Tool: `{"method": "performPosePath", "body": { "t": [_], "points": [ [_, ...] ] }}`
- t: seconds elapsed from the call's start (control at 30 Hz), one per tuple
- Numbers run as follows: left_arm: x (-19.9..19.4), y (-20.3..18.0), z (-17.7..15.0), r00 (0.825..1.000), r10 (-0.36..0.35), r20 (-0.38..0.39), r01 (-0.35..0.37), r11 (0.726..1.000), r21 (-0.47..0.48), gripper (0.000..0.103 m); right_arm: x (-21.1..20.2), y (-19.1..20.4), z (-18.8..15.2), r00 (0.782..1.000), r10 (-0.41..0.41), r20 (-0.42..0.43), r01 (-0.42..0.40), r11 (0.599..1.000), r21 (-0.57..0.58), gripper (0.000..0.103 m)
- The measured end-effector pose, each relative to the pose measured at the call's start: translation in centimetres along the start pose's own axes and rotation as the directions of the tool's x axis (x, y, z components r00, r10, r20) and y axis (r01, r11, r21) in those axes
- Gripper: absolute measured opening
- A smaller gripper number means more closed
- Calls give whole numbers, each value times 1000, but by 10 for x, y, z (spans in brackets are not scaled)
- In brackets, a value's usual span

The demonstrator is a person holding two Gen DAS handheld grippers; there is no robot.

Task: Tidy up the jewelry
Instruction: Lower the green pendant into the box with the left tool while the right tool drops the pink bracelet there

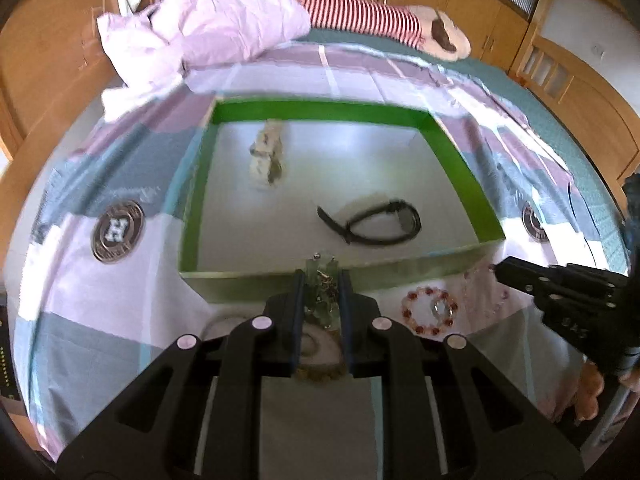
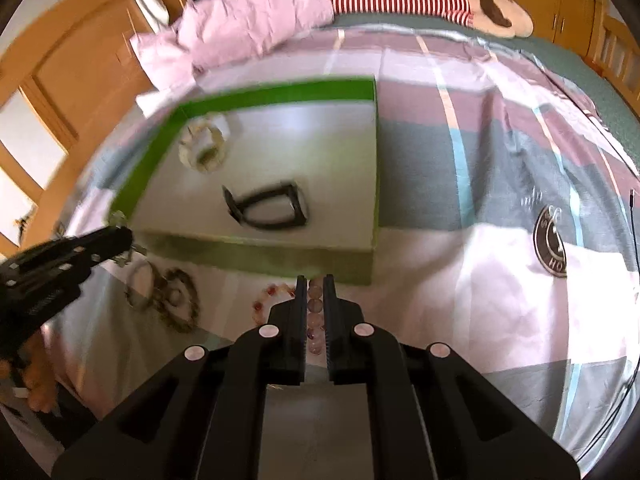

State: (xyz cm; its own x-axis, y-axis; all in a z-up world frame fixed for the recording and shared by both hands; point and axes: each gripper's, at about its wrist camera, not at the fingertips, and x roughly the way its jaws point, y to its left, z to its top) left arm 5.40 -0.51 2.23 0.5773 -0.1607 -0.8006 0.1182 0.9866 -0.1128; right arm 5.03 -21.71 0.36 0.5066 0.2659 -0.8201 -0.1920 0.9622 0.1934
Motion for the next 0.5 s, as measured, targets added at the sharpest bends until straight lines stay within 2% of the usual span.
{"method": "performPosePath", "body": {
  "t": [0.1,0.13,0.2,0.27,0.4,0.5],
  "points": [
    [-8,1,11,997,38,61,-38,999,-2,16,-20,4,14,993,3,114,-2,1000,-9,8],
    [-10,0,18,994,71,86,-72,997,11,16,-24,6,20,990,-7,139,9,1000,-14,8],
    [-9,-3,30,980,143,139,-150,988,38,16,-23,10,34,987,-15,161,20,999,-30,8],
    [-3,-3,39,969,181,170,-192,980,51,16,-16,11,44,985,-20,174,26,999,-30,8],
    [15,5,51,979,159,128,-163,986,20,16,13,7,59,990,2,143,-5,1000,19,8],
    [23,7,56,979,163,121,-167,986,24,16,25,6,62,992,-2,127,-2,999,35,8]
  ]
}}
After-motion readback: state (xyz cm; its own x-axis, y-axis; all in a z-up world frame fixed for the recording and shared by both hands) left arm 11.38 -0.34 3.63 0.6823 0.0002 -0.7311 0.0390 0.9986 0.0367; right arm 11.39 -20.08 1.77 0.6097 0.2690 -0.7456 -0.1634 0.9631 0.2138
